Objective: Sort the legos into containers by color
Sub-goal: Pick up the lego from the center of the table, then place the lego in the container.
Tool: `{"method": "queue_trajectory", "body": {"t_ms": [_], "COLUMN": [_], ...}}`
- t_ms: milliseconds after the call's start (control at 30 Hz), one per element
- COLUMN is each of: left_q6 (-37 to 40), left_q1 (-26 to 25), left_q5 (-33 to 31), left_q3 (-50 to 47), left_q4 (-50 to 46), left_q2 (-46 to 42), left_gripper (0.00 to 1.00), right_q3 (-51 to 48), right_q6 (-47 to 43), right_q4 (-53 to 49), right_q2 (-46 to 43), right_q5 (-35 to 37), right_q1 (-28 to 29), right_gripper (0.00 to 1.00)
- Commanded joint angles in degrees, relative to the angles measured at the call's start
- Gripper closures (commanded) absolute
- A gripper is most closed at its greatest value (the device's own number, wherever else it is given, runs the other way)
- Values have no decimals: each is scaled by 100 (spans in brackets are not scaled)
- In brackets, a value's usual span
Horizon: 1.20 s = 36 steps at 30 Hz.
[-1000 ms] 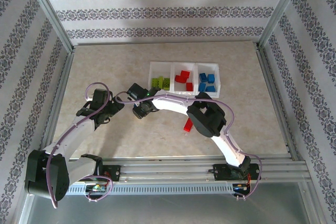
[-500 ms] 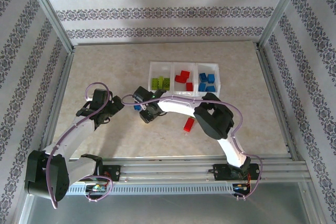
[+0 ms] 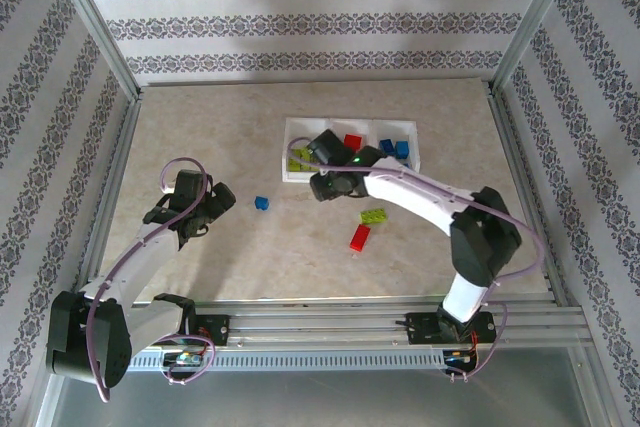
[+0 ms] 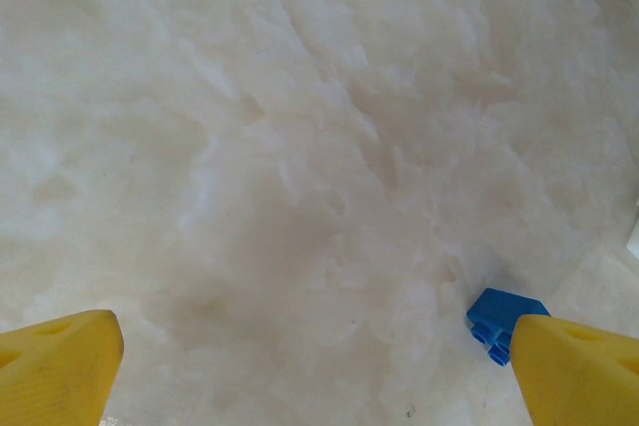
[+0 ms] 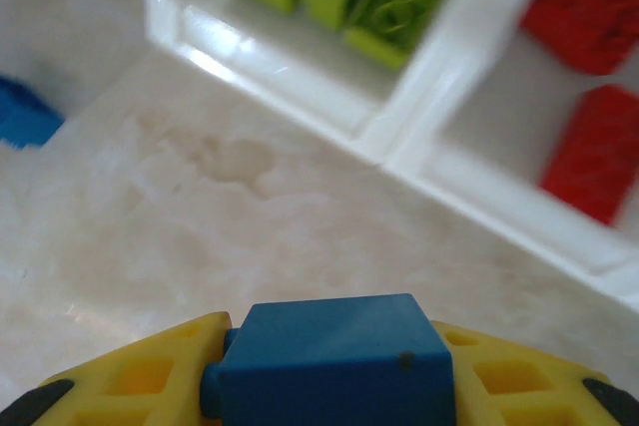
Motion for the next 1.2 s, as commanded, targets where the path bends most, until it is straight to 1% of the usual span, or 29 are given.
{"method": "queue_trajectory", "body": {"t_ms": [0, 133, 267, 367, 500, 600, 900, 1067, 1167], "left_q6": [20, 12, 5, -1, 0, -12, -25, -18, 19], "left_q1": [75, 82, 80, 85, 80, 80, 80, 80, 81], "left_q5": [21, 28, 46, 71, 94, 114, 201, 294, 345], "left_q3": [-44, -49, -62, -62, -53, -53, -66, -49, -20], "left_q4": [-125, -134, -110, -107, -115, -142, -86, -20, 11], "left_q2": [-67, -67, -71, -67, -69, -88, -123, -112, -98], "left_gripper": [0, 0, 0, 0, 0, 0, 0, 0, 0], "right_q3": [-176, -189, -75, 94, 405, 684, 1492, 1716, 1773], "right_q6": [99, 123, 220, 265, 278, 223, -3, 23, 60], "right_q4": [-40, -32, 27, 121, 187, 232, 215, 206, 206], "right_q2": [-337, -509, -413, -205, 189, 541, 1431, 1743, 1864], "right_q5": [321, 338, 148, 3, -39, -33, 205, 284, 262], "right_q1": [-456, -1195, -1931, -2334, -2698, -2833, -2871, -2884, -2884], "right_gripper": [73, 73, 74, 74, 74, 74, 71, 66, 60]}}
